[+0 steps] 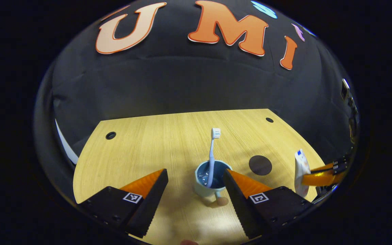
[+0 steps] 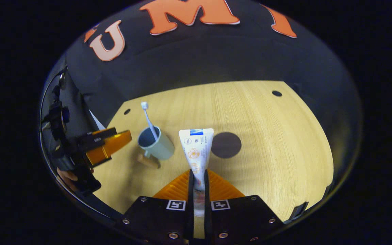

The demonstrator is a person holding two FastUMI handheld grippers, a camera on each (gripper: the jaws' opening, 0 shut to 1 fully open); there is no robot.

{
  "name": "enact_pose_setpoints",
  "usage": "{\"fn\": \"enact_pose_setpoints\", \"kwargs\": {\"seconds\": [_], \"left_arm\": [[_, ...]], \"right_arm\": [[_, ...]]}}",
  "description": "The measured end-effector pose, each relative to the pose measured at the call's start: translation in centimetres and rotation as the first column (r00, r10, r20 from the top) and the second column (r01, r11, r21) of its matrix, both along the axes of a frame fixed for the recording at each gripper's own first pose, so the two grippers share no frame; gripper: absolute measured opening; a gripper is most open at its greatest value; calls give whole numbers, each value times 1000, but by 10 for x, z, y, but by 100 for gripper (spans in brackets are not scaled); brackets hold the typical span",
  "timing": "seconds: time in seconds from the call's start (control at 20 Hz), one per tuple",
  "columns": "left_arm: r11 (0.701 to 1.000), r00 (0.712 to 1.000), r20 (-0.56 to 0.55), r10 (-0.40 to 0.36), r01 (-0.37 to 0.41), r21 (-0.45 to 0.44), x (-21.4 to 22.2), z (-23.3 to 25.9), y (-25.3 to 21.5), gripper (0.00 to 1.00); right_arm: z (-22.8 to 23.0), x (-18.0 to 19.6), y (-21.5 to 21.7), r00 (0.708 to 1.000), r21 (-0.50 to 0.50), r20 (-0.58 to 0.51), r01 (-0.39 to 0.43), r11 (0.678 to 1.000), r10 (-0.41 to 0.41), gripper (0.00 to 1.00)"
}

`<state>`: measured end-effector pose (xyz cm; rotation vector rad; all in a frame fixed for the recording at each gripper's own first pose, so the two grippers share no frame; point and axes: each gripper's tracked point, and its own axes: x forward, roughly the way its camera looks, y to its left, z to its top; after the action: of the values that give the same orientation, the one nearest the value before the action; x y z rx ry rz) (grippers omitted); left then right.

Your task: Put the toothbrush and toothpaste on the desktop into the cup, then pick up the cup and place it on the coaster on the desktop.

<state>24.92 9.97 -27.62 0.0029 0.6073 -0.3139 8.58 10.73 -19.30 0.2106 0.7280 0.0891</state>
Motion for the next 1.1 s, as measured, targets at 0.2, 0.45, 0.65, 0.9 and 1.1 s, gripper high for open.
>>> {"fn": "enact_pose_setpoints", "kwargs": {"seconds": [0.2,0.45,0.65,0.9,1.1], "left_arm": [[999,999,-6,46,-46,17,-18,-1,30,98],[994,994,-45,103,-102,36,-40,-11,53,98],[987,985,-73,159,-159,5,-59,-15,63,98],[979,973,-106,203,-204,0,-75,-25,69,98],[978,970,-122,209,-208,23,-81,-32,71,98]], "right_arm": [[45,29,15,988,-4,139,-67,998,67,13],[75,55,51,950,24,268,-176,984,163,13],[96,79,78,897,3,360,-275,962,255,13],[106,99,111,837,-2,441,-360,933,324,12],[109,117,139,790,-15,499,-404,915,357,12]]}}
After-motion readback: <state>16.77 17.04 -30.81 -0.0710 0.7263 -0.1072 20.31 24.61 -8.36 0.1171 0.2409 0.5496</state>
